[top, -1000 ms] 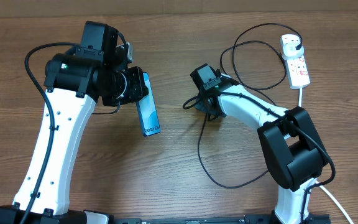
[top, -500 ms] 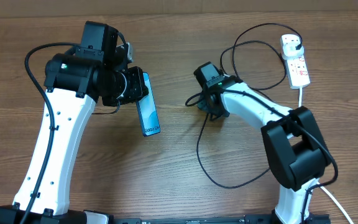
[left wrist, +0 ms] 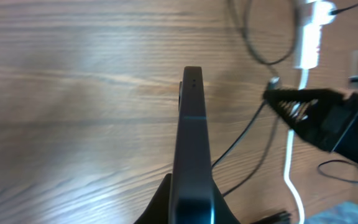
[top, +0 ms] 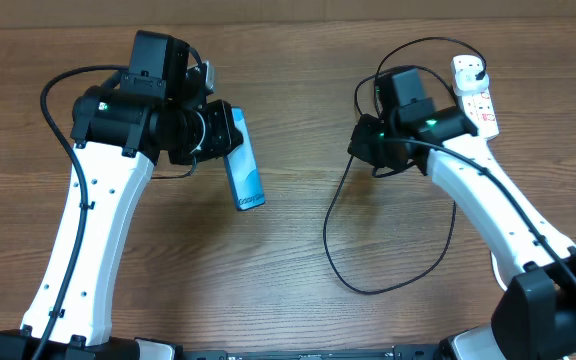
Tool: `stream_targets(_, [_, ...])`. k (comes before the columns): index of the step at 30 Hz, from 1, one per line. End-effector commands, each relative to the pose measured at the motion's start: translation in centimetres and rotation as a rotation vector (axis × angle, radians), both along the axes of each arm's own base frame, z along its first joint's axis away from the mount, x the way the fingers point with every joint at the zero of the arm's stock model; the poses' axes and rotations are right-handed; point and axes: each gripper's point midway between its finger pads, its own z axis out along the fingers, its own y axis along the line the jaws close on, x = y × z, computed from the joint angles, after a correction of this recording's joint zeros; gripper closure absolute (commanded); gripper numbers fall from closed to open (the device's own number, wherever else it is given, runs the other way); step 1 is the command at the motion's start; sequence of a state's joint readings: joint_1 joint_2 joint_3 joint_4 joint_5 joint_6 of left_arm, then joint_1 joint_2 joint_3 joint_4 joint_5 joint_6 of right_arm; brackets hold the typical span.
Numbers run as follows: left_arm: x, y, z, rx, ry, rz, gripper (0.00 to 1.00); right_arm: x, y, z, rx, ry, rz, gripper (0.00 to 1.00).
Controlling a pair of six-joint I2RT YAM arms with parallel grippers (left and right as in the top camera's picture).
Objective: Plug charger to phone and switch on socket
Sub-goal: 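Lift the cable with the right gripper while raising the phone with the left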
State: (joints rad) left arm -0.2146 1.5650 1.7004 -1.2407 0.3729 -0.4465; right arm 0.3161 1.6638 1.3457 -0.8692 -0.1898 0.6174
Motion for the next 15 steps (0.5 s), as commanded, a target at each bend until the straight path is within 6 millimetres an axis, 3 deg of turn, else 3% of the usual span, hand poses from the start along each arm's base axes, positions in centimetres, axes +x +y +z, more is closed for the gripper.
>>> stream_targets(1, [-0.3,-1.9,2.5,-0.143,-0.037,-0.029,0.96,-0.7,1.6,3.2,0.157,-0.036,0.133,0.96])
stream_targets(4, [0.5,-2.2,3.7,-0.242,-0.037,0.004,0.96,-1.8,2.5,4.3,0.264,-0.027,0.221,0.96])
stream_targets(8, [1.8,-2.0,6.8,-0.417,-0.111,-0.04,0.96,-3.1,3.8,5.4,0.367,-0.019,0.321,0.96])
stream_targets(11, [2.7,-0.7,8.3,-0.5,-0.137,-0.015,0.96,-3.9,4.7,6.2,0.431,-0.027,0.392,0.96])
stream_targets(15, [3.5,1.3,8.9,-0.534,-0.15,0.038,0.96,-5.5,6.4,8.4,0.578,-0.063,0.534,0.96])
